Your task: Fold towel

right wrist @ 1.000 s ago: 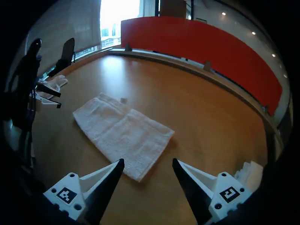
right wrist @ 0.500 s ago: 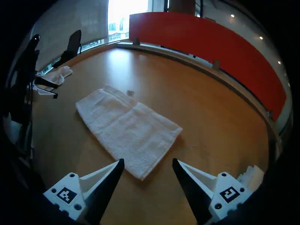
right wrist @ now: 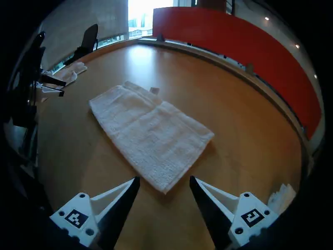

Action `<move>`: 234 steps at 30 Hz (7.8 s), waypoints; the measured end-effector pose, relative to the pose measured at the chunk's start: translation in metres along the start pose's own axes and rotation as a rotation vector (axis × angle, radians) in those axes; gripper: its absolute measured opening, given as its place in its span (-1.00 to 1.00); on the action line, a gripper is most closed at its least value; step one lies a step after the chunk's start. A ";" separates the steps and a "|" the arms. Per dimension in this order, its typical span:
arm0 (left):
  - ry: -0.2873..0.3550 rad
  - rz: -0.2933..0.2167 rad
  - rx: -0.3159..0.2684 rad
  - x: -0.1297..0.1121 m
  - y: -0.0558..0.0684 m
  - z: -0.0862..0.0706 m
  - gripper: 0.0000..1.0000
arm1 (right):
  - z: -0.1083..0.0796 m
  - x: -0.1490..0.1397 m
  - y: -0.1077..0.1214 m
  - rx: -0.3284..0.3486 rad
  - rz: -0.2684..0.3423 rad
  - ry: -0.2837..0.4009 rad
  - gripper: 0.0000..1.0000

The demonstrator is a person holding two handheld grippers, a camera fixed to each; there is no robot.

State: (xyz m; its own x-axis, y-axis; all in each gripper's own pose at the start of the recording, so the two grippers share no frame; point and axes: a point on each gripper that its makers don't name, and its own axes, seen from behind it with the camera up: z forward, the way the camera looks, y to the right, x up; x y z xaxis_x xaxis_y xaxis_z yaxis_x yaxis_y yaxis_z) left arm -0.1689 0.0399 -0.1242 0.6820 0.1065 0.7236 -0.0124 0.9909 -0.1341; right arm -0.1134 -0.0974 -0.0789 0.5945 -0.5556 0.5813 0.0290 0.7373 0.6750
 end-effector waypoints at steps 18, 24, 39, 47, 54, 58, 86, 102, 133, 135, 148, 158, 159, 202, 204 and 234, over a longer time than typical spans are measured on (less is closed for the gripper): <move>0.006 0.012 -0.003 -0.009 -0.009 -0.006 0.93 | 0.002 -0.017 -0.002 0.027 0.017 -0.068 0.07; 0.009 0.020 -0.002 -0.007 -0.011 -0.007 0.93 | 0.003 -0.019 -0.001 0.037 0.026 -0.078 -0.15; 0.008 0.029 0.003 -0.008 -0.016 -0.007 0.93 | 0.006 -0.021 0.001 0.044 0.030 -0.082 -0.75; 0.007 0.028 0.007 -0.007 -0.017 -0.007 0.93 | 0.005 -0.017 0.000 0.039 0.043 -0.072 -0.88; 0.011 0.030 0.007 -0.004 -0.019 -0.007 0.93 | -0.004 -0.002 0.000 0.028 0.043 -0.028 -0.89; 0.010 0.030 0.004 -0.003 -0.018 -0.007 0.93 | -0.012 0.011 0.005 0.020 0.056 0.011 -0.89; 0.020 0.063 0.003 0.004 -0.017 -0.007 0.93 | -0.065 0.072 0.034 -0.069 -0.024 0.154 -0.89; 0.032 0.050 0.011 0.005 -0.018 -0.011 0.93 | -0.056 0.098 0.006 0.006 -0.122 0.153 -0.89; 0.019 -0.038 0.056 -0.020 -0.033 -0.030 0.93 | 0.059 0.109 -0.133 0.312 -0.308 0.019 -0.89; 0.016 -0.043 0.057 -0.022 -0.033 -0.030 0.93 | 0.067 0.103 -0.136 0.315 -0.305 0.000 -0.89; 0.009 -0.043 0.050 -0.026 -0.032 -0.029 0.93 | 0.067 0.100 -0.135 0.322 -0.298 -0.010 -0.73; 0.006 -0.049 0.052 -0.029 -0.033 -0.030 0.93 | 0.061 0.103 -0.133 0.313 -0.275 0.011 0.48; 0.007 -0.049 0.052 -0.029 -0.033 -0.030 0.93 | 0.060 0.102 -0.133 0.311 -0.274 0.011 0.59; 0.005 -0.008 0.034 -0.026 -0.026 -0.026 0.93 | 0.024 0.022 -0.085 0.168 -0.136 -0.072 0.33; 0.005 -0.008 0.033 -0.026 -0.025 -0.026 0.93 | 0.025 0.022 -0.084 0.166 -0.128 -0.071 0.28; 0.008 0.000 0.032 -0.026 -0.026 -0.026 0.93 | 0.027 0.013 -0.081 0.152 -0.084 -0.086 -0.85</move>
State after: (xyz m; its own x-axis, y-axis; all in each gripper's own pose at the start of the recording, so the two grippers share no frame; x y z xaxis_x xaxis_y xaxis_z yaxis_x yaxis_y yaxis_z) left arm -0.1671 0.0096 -0.1570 0.6876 0.1059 0.7184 -0.0354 0.9930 -0.1125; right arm -0.1293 -0.1743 -0.1137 0.5240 -0.6481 0.5526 -0.0505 0.6240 0.7798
